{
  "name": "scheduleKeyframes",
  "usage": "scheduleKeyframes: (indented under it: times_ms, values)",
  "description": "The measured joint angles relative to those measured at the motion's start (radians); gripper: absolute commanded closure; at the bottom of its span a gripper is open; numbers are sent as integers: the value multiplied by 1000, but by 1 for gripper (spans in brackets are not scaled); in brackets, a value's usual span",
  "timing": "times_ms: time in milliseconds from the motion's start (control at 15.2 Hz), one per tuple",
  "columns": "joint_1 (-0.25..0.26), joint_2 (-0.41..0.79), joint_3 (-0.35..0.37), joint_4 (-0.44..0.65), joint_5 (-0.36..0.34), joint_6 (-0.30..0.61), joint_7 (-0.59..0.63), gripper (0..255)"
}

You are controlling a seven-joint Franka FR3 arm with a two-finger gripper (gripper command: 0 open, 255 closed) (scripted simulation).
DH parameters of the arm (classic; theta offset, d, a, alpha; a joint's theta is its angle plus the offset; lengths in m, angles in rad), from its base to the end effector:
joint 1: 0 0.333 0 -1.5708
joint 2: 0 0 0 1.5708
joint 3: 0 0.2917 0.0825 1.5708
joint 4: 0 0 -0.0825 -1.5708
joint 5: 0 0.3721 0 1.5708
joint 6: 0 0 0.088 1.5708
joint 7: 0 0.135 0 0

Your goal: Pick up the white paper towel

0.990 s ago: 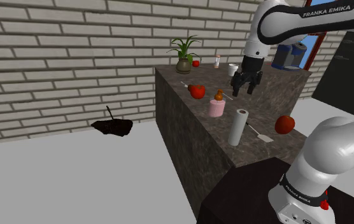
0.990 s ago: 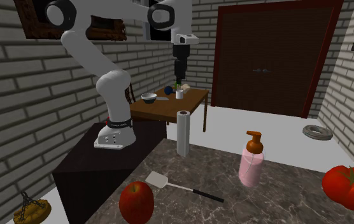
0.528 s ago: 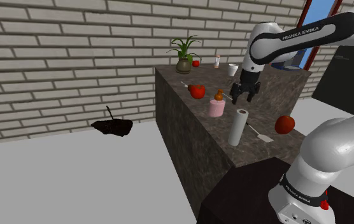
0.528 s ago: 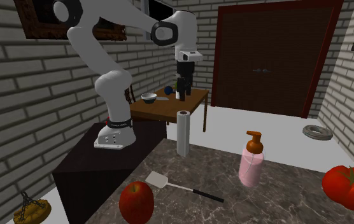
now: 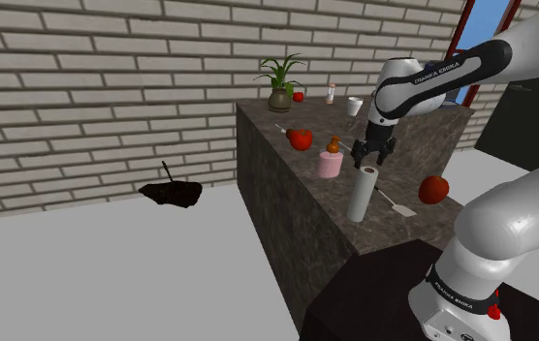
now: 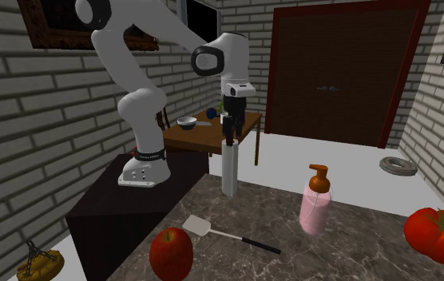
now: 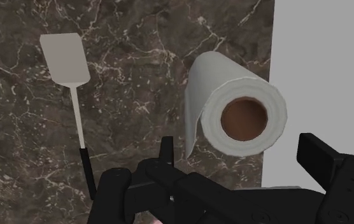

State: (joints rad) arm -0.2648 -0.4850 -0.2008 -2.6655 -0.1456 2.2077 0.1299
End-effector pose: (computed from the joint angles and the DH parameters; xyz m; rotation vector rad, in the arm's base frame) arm 0.3405 -0.1721 0.3480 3.0211 -0.7527 0.0290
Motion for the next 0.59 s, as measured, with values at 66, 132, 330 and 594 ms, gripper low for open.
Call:
scheduleKeyframes:
  times_ms: [66, 132, 330, 594]
  values:
    - [1, 10, -1, -6, 0, 16, 1, 0]
    - [0, 17, -3, -15, -1, 32, 1, 0]
    - [0, 36, -6, -34, -3, 71, 2, 255]
    - [0, 42, -7, -35, -4, 80, 2, 255]
